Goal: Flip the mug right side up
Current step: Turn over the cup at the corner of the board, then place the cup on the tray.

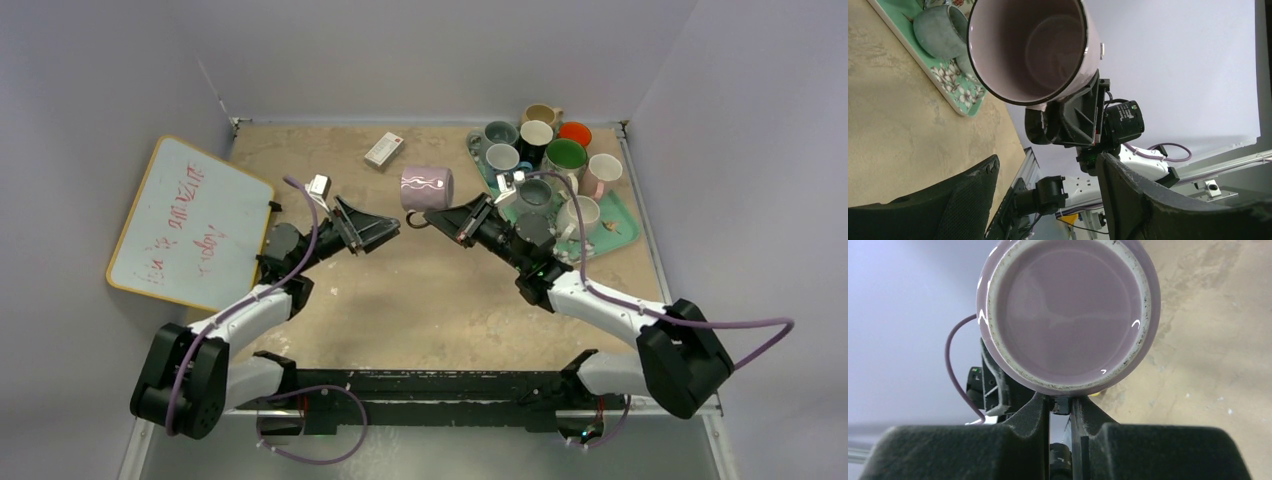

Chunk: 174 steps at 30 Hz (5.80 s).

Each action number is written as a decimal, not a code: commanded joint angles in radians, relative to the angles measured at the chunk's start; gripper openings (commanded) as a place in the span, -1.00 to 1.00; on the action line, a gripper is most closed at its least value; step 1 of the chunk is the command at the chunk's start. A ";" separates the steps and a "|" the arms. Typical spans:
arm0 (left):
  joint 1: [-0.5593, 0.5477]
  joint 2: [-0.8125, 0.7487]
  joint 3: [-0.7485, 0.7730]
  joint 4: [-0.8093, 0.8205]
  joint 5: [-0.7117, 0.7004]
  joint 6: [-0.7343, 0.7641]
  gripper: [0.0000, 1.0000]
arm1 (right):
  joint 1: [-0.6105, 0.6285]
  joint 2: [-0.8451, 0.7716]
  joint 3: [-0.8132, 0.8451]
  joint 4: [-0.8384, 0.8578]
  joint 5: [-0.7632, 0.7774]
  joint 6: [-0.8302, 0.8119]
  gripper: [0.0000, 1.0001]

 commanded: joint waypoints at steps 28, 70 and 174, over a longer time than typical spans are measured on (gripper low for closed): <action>-0.056 0.267 0.031 0.492 -0.104 -0.159 -0.34 | 0.094 0.153 0.022 0.407 -0.014 0.102 -1.00; -0.058 0.147 -0.053 0.440 -0.251 -0.154 -0.37 | 0.139 0.151 -0.061 0.458 0.061 0.086 -1.00; -0.714 1.043 1.185 -0.530 -0.684 1.220 -1.00 | 0.139 -0.947 0.428 -1.267 0.712 -0.558 0.98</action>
